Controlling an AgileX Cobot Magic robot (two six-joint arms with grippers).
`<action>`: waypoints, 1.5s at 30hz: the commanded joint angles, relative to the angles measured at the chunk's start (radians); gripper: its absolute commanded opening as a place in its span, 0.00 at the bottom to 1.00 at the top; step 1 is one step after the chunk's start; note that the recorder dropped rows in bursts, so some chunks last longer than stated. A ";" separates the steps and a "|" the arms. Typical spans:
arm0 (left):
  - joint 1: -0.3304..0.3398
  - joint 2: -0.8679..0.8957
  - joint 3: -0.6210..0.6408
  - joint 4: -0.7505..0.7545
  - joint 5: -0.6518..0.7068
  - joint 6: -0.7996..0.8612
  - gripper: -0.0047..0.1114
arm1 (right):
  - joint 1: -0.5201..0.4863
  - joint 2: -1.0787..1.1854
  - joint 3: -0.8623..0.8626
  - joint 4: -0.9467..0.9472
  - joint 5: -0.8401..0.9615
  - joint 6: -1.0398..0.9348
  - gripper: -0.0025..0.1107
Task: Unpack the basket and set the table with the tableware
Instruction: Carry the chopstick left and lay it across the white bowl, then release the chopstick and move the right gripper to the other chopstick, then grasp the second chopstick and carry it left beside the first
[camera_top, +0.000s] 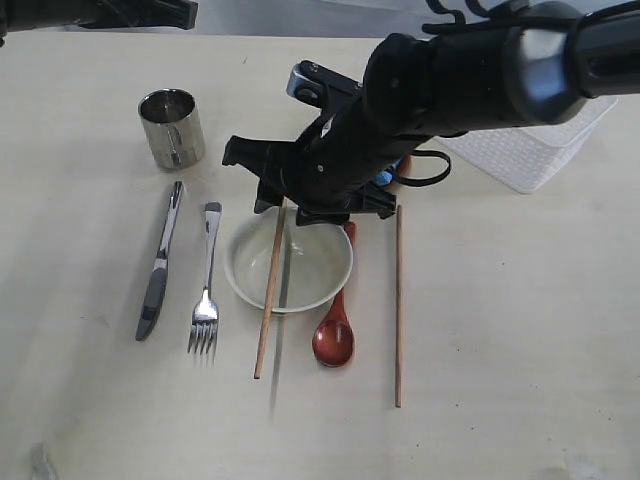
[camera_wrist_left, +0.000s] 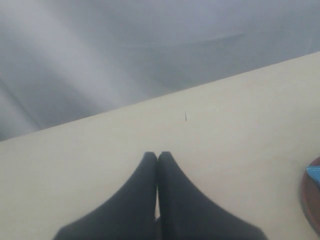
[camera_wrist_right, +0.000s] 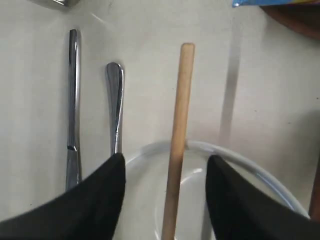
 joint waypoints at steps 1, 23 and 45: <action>-0.003 -0.004 0.007 -0.011 -0.022 0.004 0.04 | -0.025 -0.050 -0.006 -0.108 0.016 -0.009 0.45; -0.003 -0.004 0.007 -0.011 -0.014 0.007 0.04 | -0.204 -0.030 0.123 -0.473 0.166 0.122 0.45; -0.003 -0.004 0.007 -0.011 -0.015 0.009 0.04 | -0.204 -0.078 0.121 -0.450 0.228 0.138 0.02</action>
